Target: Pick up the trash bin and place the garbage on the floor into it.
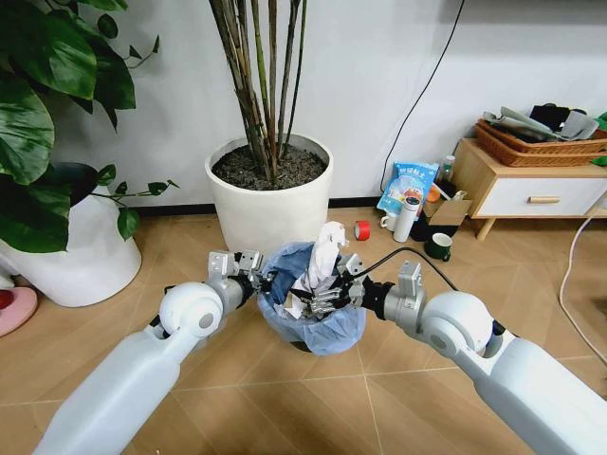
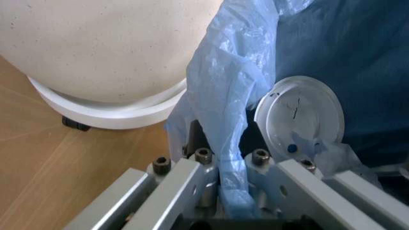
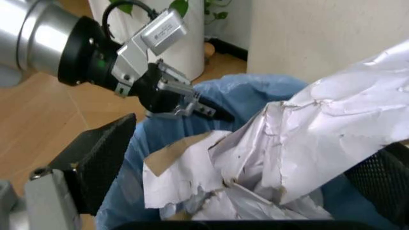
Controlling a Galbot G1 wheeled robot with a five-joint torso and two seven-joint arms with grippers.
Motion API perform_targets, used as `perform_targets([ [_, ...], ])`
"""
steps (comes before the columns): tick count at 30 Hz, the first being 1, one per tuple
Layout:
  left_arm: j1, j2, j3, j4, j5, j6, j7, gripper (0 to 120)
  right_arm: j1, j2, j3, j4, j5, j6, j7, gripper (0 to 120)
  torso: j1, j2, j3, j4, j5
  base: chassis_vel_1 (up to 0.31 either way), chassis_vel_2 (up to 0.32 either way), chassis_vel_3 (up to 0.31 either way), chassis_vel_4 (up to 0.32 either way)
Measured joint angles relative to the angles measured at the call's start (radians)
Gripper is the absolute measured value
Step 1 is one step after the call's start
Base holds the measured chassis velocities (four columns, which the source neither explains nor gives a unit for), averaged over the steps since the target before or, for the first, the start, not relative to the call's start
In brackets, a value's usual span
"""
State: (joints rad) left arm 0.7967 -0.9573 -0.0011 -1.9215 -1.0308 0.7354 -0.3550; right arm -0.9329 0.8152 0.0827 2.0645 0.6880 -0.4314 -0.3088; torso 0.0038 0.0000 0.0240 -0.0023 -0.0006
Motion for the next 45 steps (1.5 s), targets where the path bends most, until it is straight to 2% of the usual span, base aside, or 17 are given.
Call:
perform_targets([
  [13,0.003,-0.010,-0.013,0.007,0.005,0.000,0.003,0,-0.021,-0.054,0.063,0.020,0.003,0.029,-0.021,100,0.000,0.000,0.000,-0.0001,-0.0002,0.000,0.000,0.000,0.000],
  [25,0.000,-0.020,-0.014,0.021,0.008,0.000,0.003,0,0.004,-0.017,0.053,0.014,0.039,0.075,0.010,98,0.000,0.000,0.000,0.0001,-0.0001,0.000,0.000,0.000,0.000],
  [30,-0.007,-0.027,-0.007,0.026,0.009,0.000,0.001,0,-0.002,-0.019,0.045,0.027,0.036,0.088,0.008,81,0.000,0.000,0.000,0.0000,-0.0002,0.000,0.000,0.000,0.000],
  [31,-0.007,-0.027,-0.007,0.026,0.009,0.000,0.001,0,-0.002,-0.019,0.045,0.027,0.036,0.088,0.008,81,0.000,0.000,0.000,0.0000,-0.0002,0.000,0.000,0.000,0.000],
  [33,-0.011,-0.029,-0.003,0.026,0.009,0.000,-0.001,0,-0.002,-0.021,0.043,0.028,0.029,0.090,0.003,70,0.000,0.000,0.000,0.0000,-0.0001,0.000,0.000,0.000,0.000],
  [34,-0.011,-0.029,-0.003,0.026,0.009,0.000,-0.001,0,-0.002,-0.021,0.043,0.028,0.029,0.090,0.003,70,0.000,0.000,0.000,0.0000,-0.0001,0.000,0.000,0.000,0.000],
  [38,-0.014,-0.030,0.000,0.026,0.008,0.000,-0.004,0,0.003,-0.022,0.043,0.025,0.012,0.097,-0.007,50,0.000,0.000,0.000,0.0000,-0.0001,0.000,0.000,0.000,0.000],
  [39,-0.014,-0.030,0.000,0.026,0.008,0.000,-0.004,0,0.003,-0.022,0.043,0.025,0.012,0.097,-0.007,50,0.000,0.000,0.000,0.0000,-0.0001,0.000,0.000,0.000,0.000],
  [42,-0.014,-0.029,0.000,0.024,0.007,0.000,-0.004,0,0.003,-0.024,0.043,0.019,-0.006,0.103,-0.020,37,0.000,0.000,0.000,0.0001,-0.0002,0.000,0.000,0.000,0.000],
  [43,-0.014,-0.029,0.000,0.024,0.007,0.000,-0.004,0,0.003,-0.024,0.043,0.019,-0.006,0.103,-0.020,37,0.000,0.000,0.000,0.0001,-0.0002,0.000,0.000,0.000,0.000],
  [45,-0.013,-0.029,-0.002,0.023,0.007,0.000,-0.004,0,0.004,-0.024,0.043,0.009,-0.030,0.114,-0.036,27,0.000,0.000,0.000,0.0000,-0.0001,0.000,0.000,0.000,0.000],
])
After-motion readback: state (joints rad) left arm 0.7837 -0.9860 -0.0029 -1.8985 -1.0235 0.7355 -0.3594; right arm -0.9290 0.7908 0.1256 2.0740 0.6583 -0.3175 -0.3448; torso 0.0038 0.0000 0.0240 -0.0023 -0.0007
